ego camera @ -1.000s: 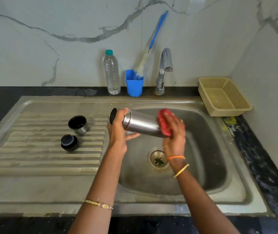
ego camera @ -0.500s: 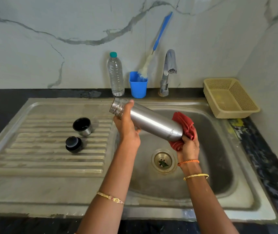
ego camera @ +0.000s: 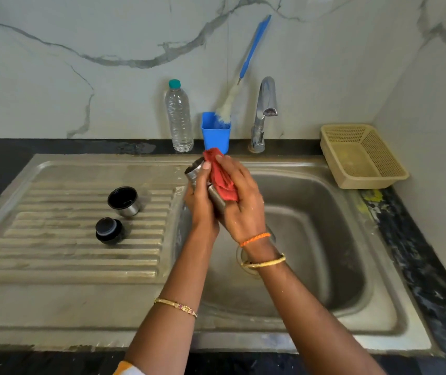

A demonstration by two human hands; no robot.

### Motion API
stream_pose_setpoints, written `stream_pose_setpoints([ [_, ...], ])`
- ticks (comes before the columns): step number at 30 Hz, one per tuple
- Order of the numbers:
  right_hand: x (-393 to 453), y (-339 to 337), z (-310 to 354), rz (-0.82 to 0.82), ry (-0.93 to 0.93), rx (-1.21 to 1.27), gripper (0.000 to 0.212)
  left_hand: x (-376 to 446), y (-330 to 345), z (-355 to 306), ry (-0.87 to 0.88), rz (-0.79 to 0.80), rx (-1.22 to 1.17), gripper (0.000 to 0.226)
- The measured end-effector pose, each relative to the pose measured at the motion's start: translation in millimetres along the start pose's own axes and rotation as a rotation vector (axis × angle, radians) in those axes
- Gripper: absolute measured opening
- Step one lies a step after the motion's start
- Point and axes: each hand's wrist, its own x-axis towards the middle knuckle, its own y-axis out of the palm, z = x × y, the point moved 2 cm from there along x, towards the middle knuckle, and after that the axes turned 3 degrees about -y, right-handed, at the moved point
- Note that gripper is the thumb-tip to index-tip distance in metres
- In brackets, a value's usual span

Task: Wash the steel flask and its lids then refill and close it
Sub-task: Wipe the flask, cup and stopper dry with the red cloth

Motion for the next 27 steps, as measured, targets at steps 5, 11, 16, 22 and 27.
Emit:
stream_pose_setpoints([
  [5,-54,-34,-51,0.031,0.382,-0.059,0.05,6,-14,-15,-0.05,-0.001,0.046,0.07],
  [11,-29,-7,-28,-0.017,0.456,0.005,0.049,0,-5,-2,0.088,0.042,0.266,0.034],
  [16,-30,-7,-33,0.013,0.388,-0.023,0.057,2,-5,-17,0.077,0.053,0.236,0.028],
  [22,-66,-38,-74,-0.361,0.902,0.486,0.04,5,1,-43,0.052,0.204,0.087,0.031],
  [27,-68,-42,-71,-0.427,0.999,0.893,0.048,6,2,-42,0.01,0.186,0.204,0.088],
])
